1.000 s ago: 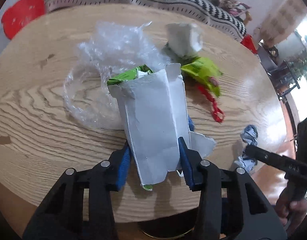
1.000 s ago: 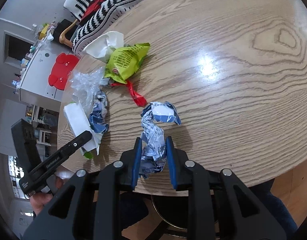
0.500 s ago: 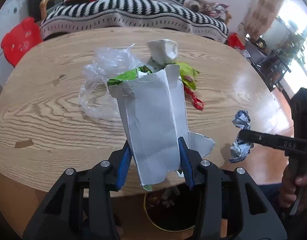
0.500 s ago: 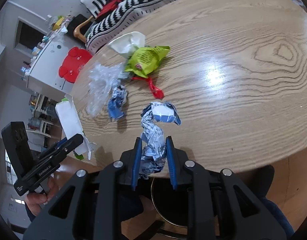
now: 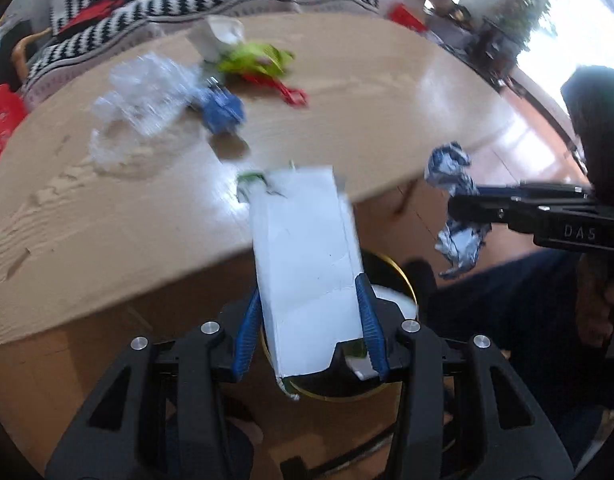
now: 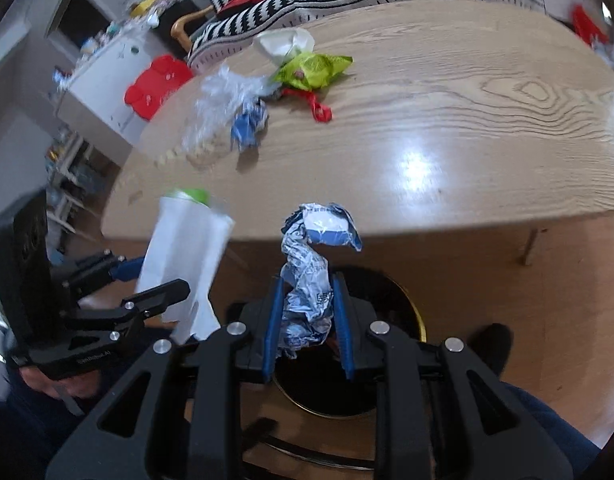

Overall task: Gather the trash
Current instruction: 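Carry the white paper and foil over the black bin and release both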

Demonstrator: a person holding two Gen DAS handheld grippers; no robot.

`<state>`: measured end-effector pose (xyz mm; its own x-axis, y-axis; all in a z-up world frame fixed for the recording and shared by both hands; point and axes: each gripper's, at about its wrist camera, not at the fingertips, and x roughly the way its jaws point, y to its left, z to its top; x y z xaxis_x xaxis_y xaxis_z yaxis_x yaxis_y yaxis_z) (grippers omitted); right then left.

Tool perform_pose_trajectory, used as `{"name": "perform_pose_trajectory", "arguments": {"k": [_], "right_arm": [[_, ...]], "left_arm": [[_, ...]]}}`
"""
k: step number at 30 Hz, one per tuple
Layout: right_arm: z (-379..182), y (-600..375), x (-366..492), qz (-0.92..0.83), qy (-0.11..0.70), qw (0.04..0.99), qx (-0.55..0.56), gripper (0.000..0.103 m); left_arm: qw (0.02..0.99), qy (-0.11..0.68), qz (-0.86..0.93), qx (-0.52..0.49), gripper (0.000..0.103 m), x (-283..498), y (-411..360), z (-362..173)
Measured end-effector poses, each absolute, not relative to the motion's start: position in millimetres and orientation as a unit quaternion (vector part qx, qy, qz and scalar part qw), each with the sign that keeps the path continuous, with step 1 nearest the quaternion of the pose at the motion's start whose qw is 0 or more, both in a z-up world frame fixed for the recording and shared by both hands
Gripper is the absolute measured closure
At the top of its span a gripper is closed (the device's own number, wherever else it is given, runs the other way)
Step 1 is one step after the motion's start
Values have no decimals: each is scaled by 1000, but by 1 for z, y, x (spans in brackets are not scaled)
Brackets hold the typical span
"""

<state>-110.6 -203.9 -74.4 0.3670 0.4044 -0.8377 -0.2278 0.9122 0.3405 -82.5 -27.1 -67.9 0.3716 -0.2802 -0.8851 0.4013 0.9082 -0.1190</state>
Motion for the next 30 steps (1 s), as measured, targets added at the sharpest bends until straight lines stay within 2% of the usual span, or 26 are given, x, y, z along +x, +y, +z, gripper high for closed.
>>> {"name": "perform_pose_trajectory", "arguments": {"k": [4, 9, 22, 23, 24, 25, 26, 27, 28, 30], "right_arm": [[-95, -206, -130, 192, 550, 809, 78, 78], [-110, -203, -137, 194, 566, 797, 81, 78], [-112, -204, -134, 194, 572, 792, 86, 78], [-113, -204, -134, 193, 573, 792, 86, 78], [-114, -205, -133, 189, 575, 791, 89, 77], [-115, -206, -132, 186, 576, 791, 93, 75], [-115, -209, -131, 183, 575, 791, 98, 66], [-114, -211, -131, 180, 574, 792, 101, 55], [-113, -213, -131, 179, 571, 794, 105, 48], [-110, -215, -131, 177, 566, 798, 108, 43]], "left_arm": [[807, 542, -225, 68, 61, -95, -36, -85], [786, 564, -235, 95, 75, -99, -50, -106], [783, 568, -233, 95, 74, -96, -51, -108], [783, 568, -234, 95, 66, -98, -51, -108], [785, 567, -232, 95, 45, -98, -51, -107], [788, 564, -228, 97, 33, -99, -51, -106], [791, 560, -226, 99, 22, -99, -51, -105], [794, 555, -226, 101, 22, -100, -52, -103], [794, 555, -227, 101, 21, -99, -52, -102], [793, 557, -228, 97, 18, -98, -51, -102]]}}
